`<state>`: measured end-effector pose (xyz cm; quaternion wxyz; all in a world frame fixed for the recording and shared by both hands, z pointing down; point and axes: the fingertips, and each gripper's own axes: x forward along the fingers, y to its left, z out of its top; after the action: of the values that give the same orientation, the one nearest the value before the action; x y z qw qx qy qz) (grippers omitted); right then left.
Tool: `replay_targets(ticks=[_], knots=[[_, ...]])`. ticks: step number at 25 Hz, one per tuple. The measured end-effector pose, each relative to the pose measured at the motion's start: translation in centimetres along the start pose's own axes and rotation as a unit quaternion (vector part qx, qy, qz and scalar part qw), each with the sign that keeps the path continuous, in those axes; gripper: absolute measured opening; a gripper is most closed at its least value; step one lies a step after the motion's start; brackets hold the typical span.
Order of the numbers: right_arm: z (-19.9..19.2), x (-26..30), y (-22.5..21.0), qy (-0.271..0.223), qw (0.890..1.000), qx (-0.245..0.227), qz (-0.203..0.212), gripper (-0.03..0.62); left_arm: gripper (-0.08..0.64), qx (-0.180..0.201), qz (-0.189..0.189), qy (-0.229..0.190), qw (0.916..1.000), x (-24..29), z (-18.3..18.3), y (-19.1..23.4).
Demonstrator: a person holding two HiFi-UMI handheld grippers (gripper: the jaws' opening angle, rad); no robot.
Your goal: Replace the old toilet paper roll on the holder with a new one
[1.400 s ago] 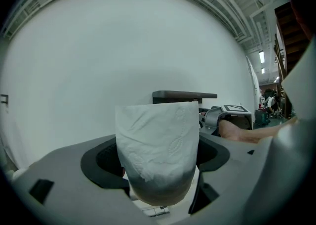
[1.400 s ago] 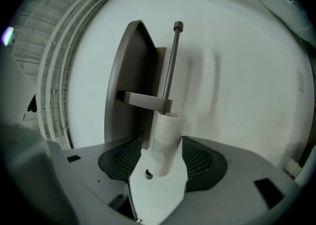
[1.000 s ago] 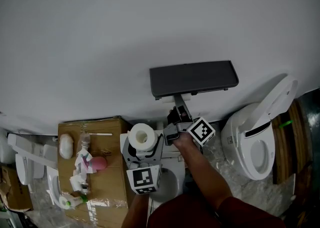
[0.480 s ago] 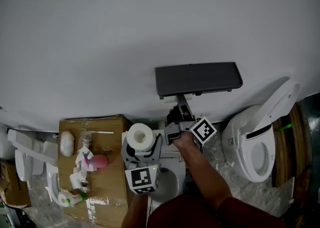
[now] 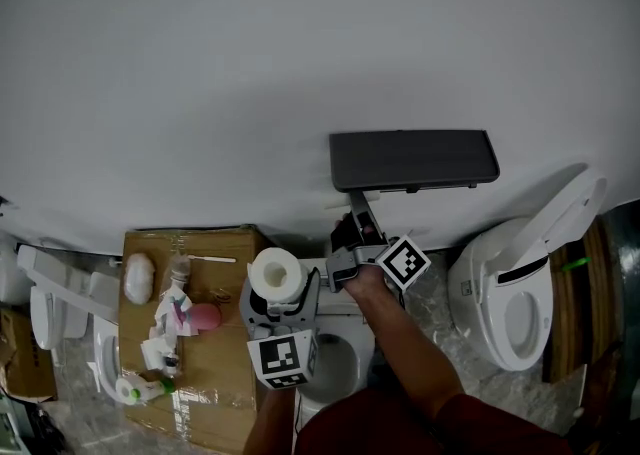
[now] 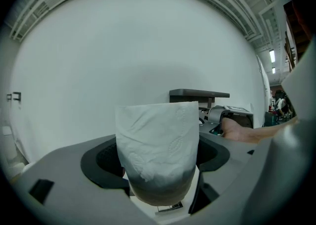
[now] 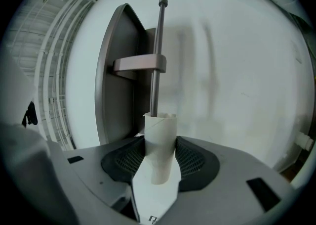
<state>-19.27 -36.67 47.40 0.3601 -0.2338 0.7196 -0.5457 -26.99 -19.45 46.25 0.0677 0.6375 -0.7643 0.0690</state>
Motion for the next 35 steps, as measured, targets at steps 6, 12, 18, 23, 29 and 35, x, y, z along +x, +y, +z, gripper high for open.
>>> replay_targets(ticks=[6, 12, 18, 23, 29, 35], knots=[[-3.2, 0.8, 0.5, 0.026, 1.000, 0.011, 0.005, 0.199, 0.434, -0.007, 0.032, 0.000, 0.9995, -1.6, -0.3, 2.7], [-6.2, 0.9, 1.2, 0.049, 0.999, 0.011, 0.006, 0.199, 0.434, -0.014, 0.062, -0.003, 0.9980, -3.4, -0.1, 4.8], [-7.8, 0.4, 1.9, 0.065, 0.998, 0.015, 0.011, 0.198, 0.434, -0.019, 0.078, -0.005, 0.9967, -4.9, -0.2, 5.9], [-8.0, 0.1, 2.4, 0.071, 0.997, 0.019, 0.012, 0.196, 0.434, -0.019, 0.081, -0.007, 0.9965, -5.2, 0.2, 5.8], [-7.8, -1.7, 3.7, 0.063, 0.998, 0.016, 0.017, 0.196, 0.434, -0.020, 0.076, -0.016, 0.9968, -6.3, 0.7, 5.4], [-6.4, -4.5, 4.3, 0.049, 0.999, 0.011, 0.015, 0.195, 0.434, -0.021, 0.059, -0.016, 0.9979, -6.5, 0.3, 3.8]])
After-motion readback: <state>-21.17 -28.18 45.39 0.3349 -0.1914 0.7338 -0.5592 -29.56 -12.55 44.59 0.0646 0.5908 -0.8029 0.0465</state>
